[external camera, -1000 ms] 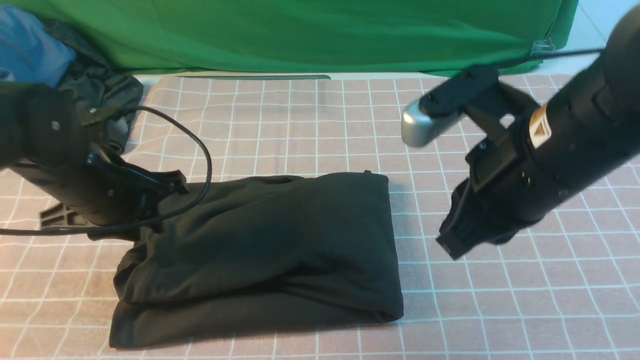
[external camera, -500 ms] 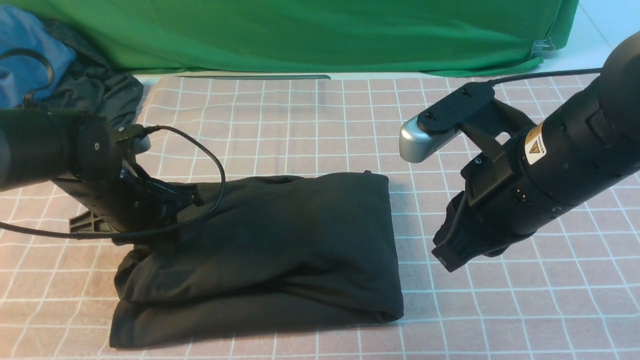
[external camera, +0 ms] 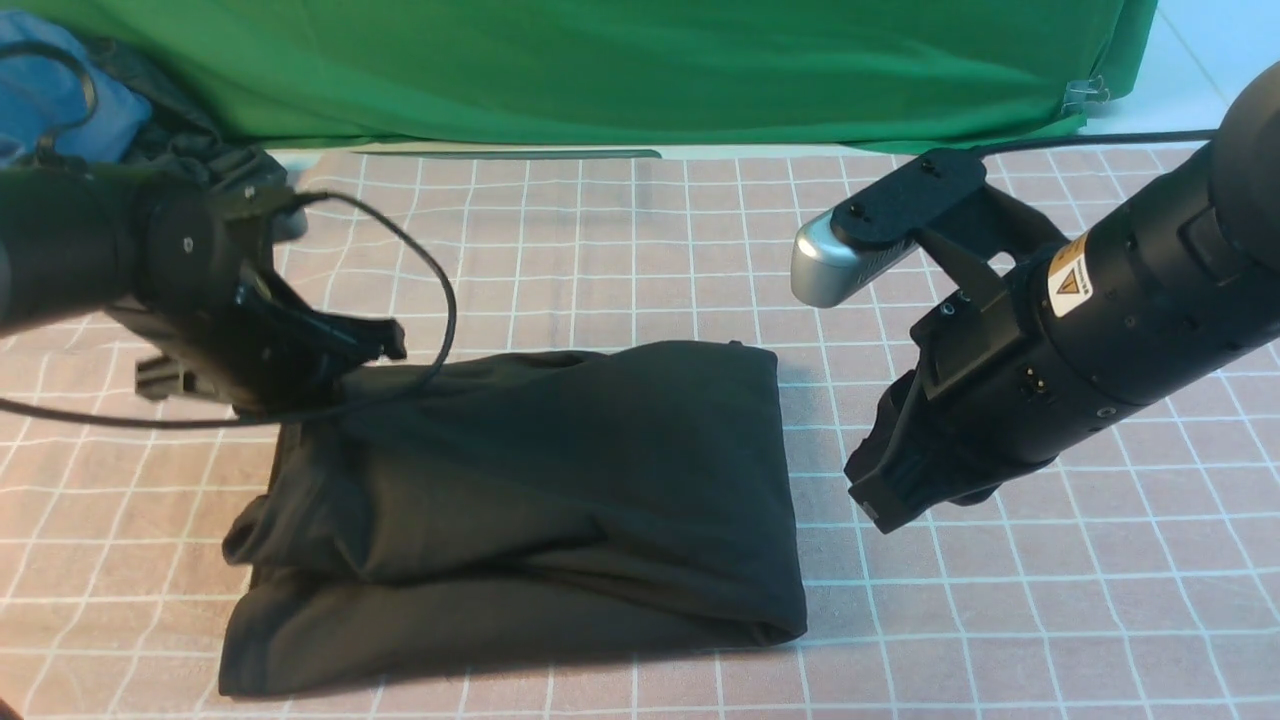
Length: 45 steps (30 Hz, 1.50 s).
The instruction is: Fold a long-sleeved shirt over a pink coffee tablecloth.
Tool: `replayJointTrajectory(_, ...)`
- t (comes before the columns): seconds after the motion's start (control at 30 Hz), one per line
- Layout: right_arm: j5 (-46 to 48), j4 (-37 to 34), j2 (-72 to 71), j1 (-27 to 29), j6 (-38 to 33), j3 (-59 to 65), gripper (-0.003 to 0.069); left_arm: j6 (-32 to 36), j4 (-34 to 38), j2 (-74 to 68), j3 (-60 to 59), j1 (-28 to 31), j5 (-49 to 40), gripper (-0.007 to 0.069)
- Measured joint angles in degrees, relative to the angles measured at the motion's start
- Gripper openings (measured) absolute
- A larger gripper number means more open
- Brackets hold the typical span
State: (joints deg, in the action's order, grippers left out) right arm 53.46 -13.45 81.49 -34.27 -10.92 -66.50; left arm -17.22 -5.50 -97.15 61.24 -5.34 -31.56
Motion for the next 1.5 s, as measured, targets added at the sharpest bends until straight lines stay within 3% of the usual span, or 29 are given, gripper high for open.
replayJointTrajectory(0.4,-0.1,-2.0,0.0,0.0,-0.2,0.0,0.0037,0.0,-5.9,-0.8,0.6,0.0,7.1,0.0057)
replayJointTrajectory(0.6,-0.2,-3.4,0.0,0.0,-1.3,0.0,0.0037,0.0,-9.4,-1.1,0.8,0.0,8.2,0.0204)
replayJointTrajectory(0.67,-0.2,-3.6,0.0,0.0,-1.3,0.0,0.0037,-0.5,-10.7,-0.3,1.7,0.0,4.7,0.0283)
replayJointTrajectory(0.77,-0.2,-3.6,0.0,0.0,-1.4,0.0,0.0037,-0.6,-10.2,1.2,2.4,0.0,-0.8,0.0320)
replayJointTrajectory(0.93,-0.2,-3.7,0.0,0.0,-1.4,0.0,0.0037,-0.6,-4.2,4.7,1.8,0.0,-15.0,0.0317)
replayJointTrajectory(1.03,-0.2,-3.7,0.0,0.0,-1.4,0.0,0.0037,-0.6,-1.6,5.1,-0.9,0.0,-18.1,0.0306)
replayJointTrajectory(1.5,-0.7,-4.4,0.0,0.0,-2.8,0.0,0.0037,2.6,6.8,5.1,-6.8,0.0,-14.0,0.0276)
